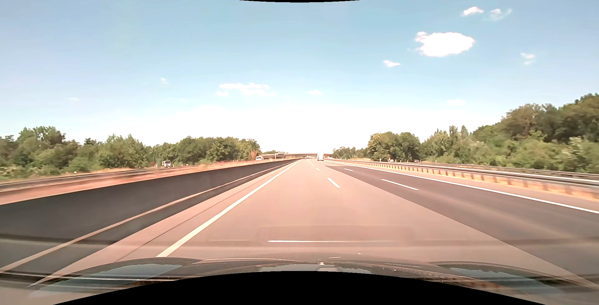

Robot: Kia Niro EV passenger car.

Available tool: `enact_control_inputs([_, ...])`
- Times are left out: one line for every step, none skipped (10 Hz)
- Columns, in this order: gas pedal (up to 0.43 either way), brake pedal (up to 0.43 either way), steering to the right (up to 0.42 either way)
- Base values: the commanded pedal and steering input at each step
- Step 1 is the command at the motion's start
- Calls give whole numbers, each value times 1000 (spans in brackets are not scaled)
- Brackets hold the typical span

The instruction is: Follow the waypoints while adhering to traffic rules and regulations

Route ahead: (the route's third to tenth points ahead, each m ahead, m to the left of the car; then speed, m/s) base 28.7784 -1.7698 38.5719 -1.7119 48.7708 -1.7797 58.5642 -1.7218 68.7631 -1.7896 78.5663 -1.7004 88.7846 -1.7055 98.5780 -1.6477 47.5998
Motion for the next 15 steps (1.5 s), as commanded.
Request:
enact_control_inputs([630,0,0])
enact_control_inputs([630,0,0])
enact_control_inputs([630,0,1])
enact_control_inputs([630,0,1])
enact_control_inputs([630,0,0])
enact_control_inputs([630,0,0])
enact_control_inputs([630,0,0])
enact_control_inputs([630,0,0])
enact_control_inputs([630,0,0])
enact_control_inputs([630,0,0])
enact_control_inputs([630,0,0])
enact_control_inputs([630,0,0])
enact_control_inputs([630,0,0])
enact_control_inputs([630,0,0])
enact_control_inputs([630,0,0])
